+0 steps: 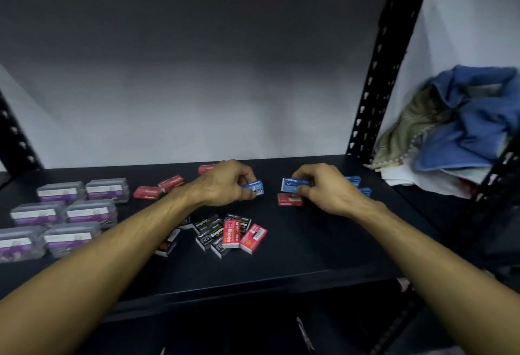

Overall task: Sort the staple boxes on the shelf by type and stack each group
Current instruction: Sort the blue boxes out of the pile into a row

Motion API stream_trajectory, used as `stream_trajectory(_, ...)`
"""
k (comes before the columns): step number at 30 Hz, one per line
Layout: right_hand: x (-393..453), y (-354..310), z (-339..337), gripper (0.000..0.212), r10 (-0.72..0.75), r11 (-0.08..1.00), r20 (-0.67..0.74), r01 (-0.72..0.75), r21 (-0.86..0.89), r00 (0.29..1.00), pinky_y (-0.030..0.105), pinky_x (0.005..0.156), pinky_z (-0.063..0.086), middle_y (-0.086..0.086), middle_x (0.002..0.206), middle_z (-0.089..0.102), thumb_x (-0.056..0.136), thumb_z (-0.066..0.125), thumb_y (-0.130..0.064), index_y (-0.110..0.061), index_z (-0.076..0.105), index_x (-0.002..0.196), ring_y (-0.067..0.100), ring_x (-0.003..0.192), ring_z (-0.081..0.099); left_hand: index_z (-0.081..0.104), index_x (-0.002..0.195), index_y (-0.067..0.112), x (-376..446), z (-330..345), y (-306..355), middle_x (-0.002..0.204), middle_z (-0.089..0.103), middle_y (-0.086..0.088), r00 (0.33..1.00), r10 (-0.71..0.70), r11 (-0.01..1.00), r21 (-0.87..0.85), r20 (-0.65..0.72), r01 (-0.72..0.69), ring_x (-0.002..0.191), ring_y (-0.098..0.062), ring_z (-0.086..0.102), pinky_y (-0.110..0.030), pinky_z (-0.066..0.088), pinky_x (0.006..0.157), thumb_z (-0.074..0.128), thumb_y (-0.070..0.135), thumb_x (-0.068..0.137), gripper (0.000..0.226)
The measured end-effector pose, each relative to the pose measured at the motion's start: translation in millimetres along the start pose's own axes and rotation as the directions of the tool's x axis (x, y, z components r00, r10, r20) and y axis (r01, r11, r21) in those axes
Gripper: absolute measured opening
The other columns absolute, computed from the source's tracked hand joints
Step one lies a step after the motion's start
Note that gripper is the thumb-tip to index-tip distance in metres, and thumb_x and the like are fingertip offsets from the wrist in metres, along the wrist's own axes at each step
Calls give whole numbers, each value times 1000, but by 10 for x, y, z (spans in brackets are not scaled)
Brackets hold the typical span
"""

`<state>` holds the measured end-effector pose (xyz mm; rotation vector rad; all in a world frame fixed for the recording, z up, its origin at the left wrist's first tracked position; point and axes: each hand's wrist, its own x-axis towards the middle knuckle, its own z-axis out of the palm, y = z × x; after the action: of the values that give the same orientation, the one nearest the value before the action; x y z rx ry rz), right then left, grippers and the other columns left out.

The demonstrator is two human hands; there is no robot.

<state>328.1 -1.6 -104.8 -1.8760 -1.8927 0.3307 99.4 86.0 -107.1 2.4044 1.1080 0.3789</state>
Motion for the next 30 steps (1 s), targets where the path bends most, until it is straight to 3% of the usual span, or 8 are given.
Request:
stream_trajectory(9,-525,752,-367,7,129,991,-58,-131,-34,990,21,60,44,-8,76,68,87,68,-20,-26,69,90,5,68,60,71,88,23,314,579,697,79,67,7,987,146,989,10,69,-147,68,-4,60,-17,43,61,80,25,79,13)
stream_trajectory(13,-678,982,-414,8,148,988,-54,-150,-47,988,10,55,37,-13,70,65,86,69,-17,-23,72,92,-5,61,55,67,84,23,416,837,890,80,67,6,982,166,984,51,93,-171,71,-9,63,-17,44,60,79,26,79,14)
stream_trajectory(16,-720,1073,-395,11,161,986,-45,-163,-40,986,9,55,37,-17,68,62,88,69,-17,-24,73,95,-7,63,54,65,85,22,457,963,944,79,67,6,984,166,981,92,60,-171,71,-10,63,-20,45,59,75,24,82,10)
stream_trajectory(22,-690,1173,-320,13,162,986,-32,-163,-29,986,16,62,39,-18,73,61,89,69,-18,-28,72,96,-5,66,55,65,89,22,507,1078,970,86,65,6,983,182,971,160,-11,-178,77,-13,62,-34,54,73,70,25,83,8)
stream_trajectory(26,-662,1200,-298,16,162,987,-34,-163,-17,986,12,59,36,-19,72,59,89,69,-18,-27,72,102,-5,66,54,63,89,23,483,1116,928,89,61,7,962,271,941,218,-31,-258,80,-13,59,-35,53,75,69,26,85,8)
stream_trajectory(30,-655,1209,-300,15,155,988,-40,-156,-13,987,14,58,37,-16,71,61,88,68,-17,-27,72,99,-4,65,56,65,95,28,473,1096,850,94,57,12,951,308,924,226,33,-307,85,-8,55,-29,50,77,70,38,83,16)
